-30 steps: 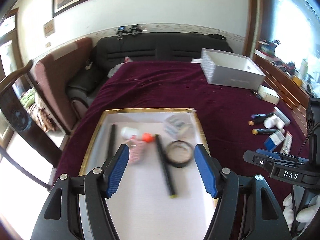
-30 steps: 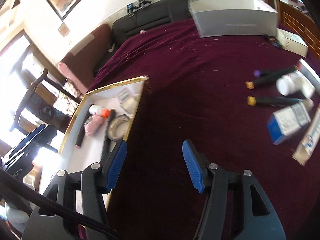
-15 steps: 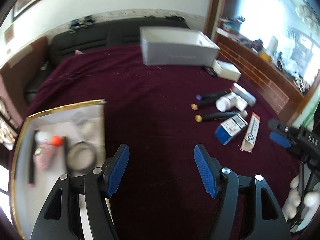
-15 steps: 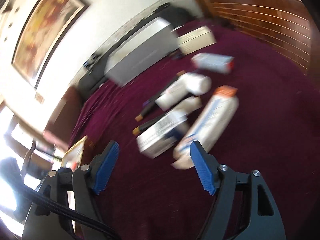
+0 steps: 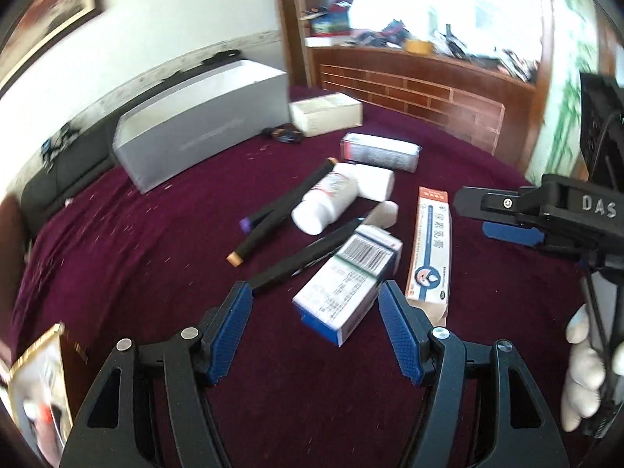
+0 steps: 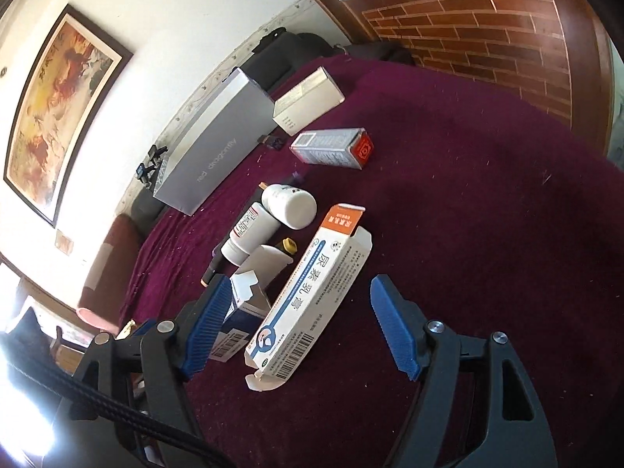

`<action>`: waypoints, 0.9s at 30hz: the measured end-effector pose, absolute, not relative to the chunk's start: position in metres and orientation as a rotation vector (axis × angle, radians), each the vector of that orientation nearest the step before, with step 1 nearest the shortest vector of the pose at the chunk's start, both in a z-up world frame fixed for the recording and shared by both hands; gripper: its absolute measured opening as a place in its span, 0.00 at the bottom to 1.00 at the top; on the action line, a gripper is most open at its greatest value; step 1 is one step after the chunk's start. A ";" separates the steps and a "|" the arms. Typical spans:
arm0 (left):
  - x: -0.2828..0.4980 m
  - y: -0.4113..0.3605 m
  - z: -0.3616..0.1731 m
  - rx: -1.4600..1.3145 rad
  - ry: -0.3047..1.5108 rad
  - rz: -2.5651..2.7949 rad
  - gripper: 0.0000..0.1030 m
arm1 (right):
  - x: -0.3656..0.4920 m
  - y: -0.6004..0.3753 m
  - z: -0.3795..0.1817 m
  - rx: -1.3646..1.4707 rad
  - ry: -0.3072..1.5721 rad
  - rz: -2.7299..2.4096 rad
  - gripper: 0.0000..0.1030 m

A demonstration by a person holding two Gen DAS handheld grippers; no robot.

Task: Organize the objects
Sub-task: 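Move both grippers to the pile and grasp the barcode box with the left gripper, then lift the barcode box while the right gripper grasps the white-and-blue ointment box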

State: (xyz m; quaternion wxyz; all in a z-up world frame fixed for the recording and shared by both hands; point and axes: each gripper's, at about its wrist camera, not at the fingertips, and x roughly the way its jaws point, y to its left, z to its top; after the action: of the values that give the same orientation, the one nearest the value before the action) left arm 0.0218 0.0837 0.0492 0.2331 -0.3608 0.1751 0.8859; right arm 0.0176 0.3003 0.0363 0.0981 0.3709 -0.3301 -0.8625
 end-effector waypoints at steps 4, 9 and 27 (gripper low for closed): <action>0.012 0.101 0.036 -1.004 0.549 2.388 0.59 | 0.015 0.302 0.031 1.115 -1.004 -2.515 0.71; 0.004 0.116 0.018 -1.066 0.535 2.324 0.59 | 0.013 0.301 0.027 1.137 -1.017 -2.491 0.71; 0.017 0.092 0.034 -1.150 0.342 2.352 0.30 | 0.014 0.298 0.026 1.173 -0.974 -2.547 0.71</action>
State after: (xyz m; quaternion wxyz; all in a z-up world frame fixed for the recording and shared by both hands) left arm 0.0171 0.0916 0.0340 0.2482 -0.4219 0.1253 0.8629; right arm 0.0141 0.2975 0.0261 0.0863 0.3936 -0.3270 -0.8548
